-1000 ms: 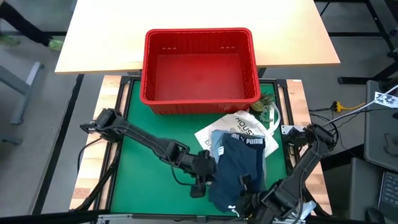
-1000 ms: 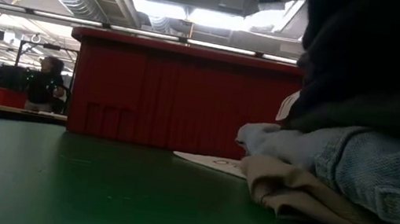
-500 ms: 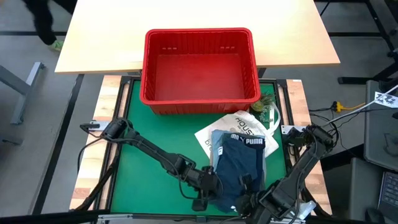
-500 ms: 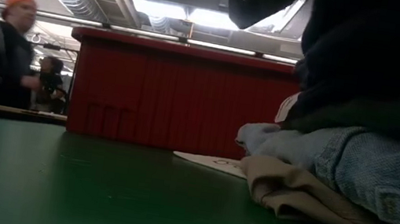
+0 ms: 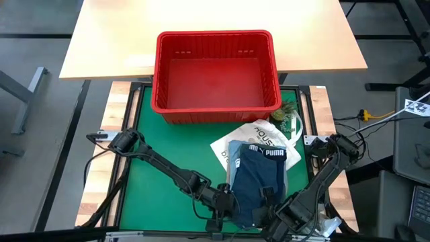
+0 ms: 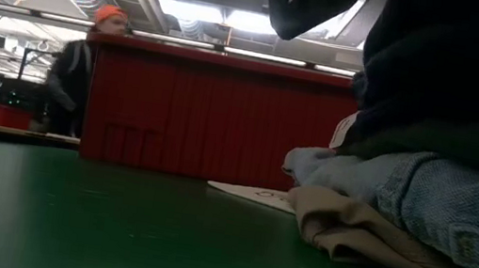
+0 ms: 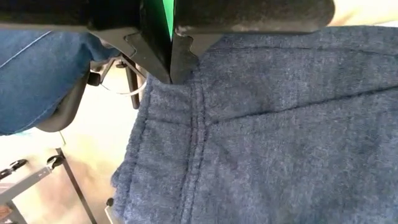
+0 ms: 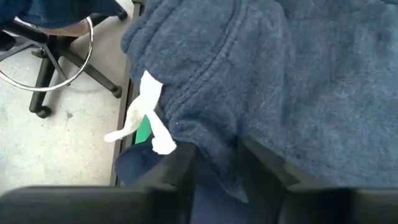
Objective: Fold Laundry from Bin
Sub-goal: Stack the dark gray shorts on top of the dark blue boxer
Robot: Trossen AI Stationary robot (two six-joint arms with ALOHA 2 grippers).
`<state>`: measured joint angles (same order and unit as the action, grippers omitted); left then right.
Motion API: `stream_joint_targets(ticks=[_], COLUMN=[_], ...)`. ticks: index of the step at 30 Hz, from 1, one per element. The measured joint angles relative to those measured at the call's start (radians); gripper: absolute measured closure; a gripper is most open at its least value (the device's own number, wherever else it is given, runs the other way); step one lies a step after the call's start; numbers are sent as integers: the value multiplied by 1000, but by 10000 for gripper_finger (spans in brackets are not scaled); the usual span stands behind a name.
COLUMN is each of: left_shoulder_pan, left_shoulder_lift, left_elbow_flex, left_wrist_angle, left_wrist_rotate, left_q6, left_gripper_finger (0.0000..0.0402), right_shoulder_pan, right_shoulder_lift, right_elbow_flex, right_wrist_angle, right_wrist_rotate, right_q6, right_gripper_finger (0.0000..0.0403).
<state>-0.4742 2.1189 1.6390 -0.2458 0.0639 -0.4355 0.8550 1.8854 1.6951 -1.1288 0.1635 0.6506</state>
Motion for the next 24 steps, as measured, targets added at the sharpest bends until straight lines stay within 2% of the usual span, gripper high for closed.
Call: stream_joint_targets(ticks=[3, 7, 14, 20, 24], left_shoulder_pan=[3, 21, 56, 85, 103], left_shoulder_lift=[-1, -24, -74, -91, -90], left_elbow_flex=[0, 0, 0, 0, 0], left_wrist_angle=[-4, -7, -17, -19, -20], left_wrist_rotate=[0, 2, 8, 12, 12], left_q6=[8, 45, 56, 98, 104], left_gripper_finger=[399, 399, 399, 399, 399], right_shoulder_pan=[-7, -11, -13, -43, -80], right_shoulder_lift=[0, -4, -84, -148, -234], right_elbow_flex=[0, 35, 79, 78, 2], right_wrist_angle=[-8, -78, -200, -450, -377], right_wrist_rotate=[-1, -1, 102, 248, 270], right_q6=[0, 26, 29, 76, 38], right_gripper_finger=[258, 240, 237, 237, 237])
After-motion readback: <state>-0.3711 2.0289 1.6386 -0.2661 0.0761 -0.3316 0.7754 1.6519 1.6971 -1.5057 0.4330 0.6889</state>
